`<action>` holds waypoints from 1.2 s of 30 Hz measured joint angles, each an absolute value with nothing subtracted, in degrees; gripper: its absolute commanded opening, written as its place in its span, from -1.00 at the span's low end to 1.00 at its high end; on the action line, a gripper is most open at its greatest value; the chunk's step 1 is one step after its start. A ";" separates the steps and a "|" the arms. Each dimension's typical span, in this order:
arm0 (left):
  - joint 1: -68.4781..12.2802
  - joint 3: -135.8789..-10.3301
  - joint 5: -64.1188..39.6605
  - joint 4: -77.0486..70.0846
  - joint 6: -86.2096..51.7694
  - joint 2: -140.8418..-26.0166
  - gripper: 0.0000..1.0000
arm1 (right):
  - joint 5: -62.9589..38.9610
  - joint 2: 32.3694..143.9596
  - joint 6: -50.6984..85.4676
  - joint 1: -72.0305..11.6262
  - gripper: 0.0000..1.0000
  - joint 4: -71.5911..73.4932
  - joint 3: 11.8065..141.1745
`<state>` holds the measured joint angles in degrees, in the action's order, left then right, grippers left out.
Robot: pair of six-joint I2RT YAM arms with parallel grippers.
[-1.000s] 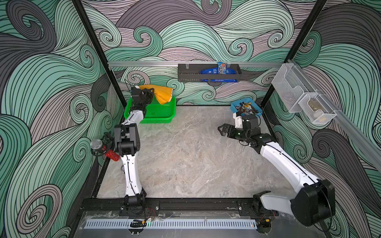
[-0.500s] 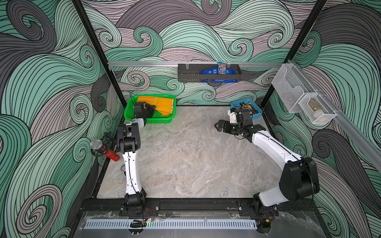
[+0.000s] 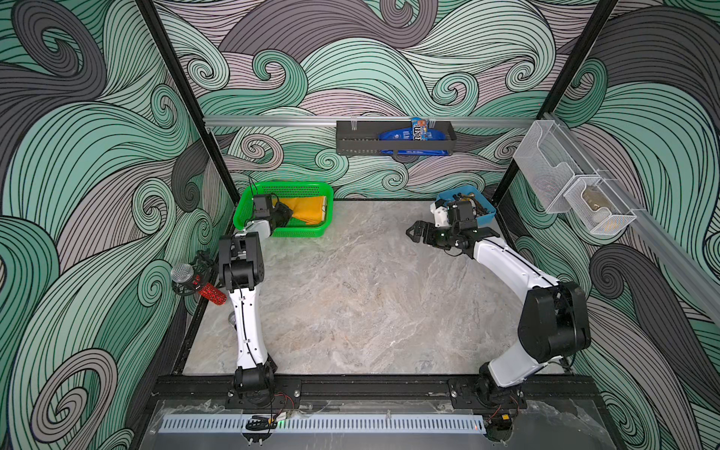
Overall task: Roll up the pillowcase
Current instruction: Place the pillowcase in the bin, then reset both arms
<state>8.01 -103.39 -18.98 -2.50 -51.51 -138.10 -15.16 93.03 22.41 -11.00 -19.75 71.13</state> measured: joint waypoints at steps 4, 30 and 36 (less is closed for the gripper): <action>8.01 -105.14 -16.84 2.24 -49.06 -138.10 -0.29 | -15.35 93.03 21.80 -10.35 1.00 -19.53 71.64; 5.21 -97.23 -6.02 16.25 -31.03 -111.24 0.37 | -14.04 90.63 12.32 -3.03 1.00 -19.46 71.29; -2.28 -64.86 -3.97 4.34 -20.05 -83.66 0.49 | -7.77 85.01 5.52 -2.09 1.00 -8.47 60.29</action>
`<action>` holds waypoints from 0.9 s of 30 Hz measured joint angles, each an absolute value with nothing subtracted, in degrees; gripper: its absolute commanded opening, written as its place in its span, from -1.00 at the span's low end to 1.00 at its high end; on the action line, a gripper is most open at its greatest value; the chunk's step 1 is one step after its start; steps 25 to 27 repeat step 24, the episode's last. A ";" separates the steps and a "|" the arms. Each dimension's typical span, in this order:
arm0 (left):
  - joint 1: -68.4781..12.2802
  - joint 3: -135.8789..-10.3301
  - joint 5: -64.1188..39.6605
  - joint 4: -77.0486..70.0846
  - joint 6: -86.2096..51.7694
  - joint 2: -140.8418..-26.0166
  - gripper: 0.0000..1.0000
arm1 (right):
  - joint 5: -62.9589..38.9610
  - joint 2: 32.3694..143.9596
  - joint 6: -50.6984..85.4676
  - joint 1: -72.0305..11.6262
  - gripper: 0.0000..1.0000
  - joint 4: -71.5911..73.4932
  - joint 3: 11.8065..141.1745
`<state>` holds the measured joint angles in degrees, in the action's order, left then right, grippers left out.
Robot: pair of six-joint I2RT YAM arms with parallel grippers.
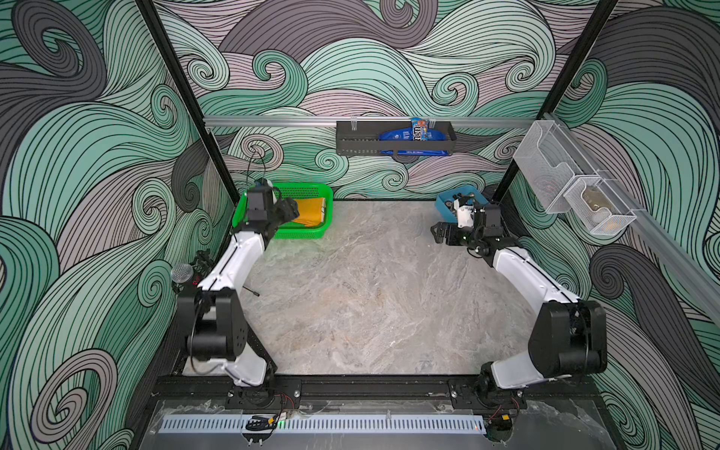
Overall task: Roll up the pillowcase
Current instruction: Reset both arms
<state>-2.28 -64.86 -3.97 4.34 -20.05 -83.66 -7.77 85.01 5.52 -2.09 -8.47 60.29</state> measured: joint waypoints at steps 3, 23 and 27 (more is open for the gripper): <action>-3.29 -47.77 -3.07 -4.54 -15.73 -71.99 0.55 | -3.75 83.55 3.60 -1.26 1.00 1.19 52.86; -3.31 -15.11 8.32 -54.35 -6.39 -80.84 0.97 | 5.50 83.72 0.69 5.43 1.00 53.23 26.55; -3.31 -15.38 8.43 -55.42 -6.00 -81.36 0.97 | 5.72 83.74 0.56 5.32 1.00 54.33 26.33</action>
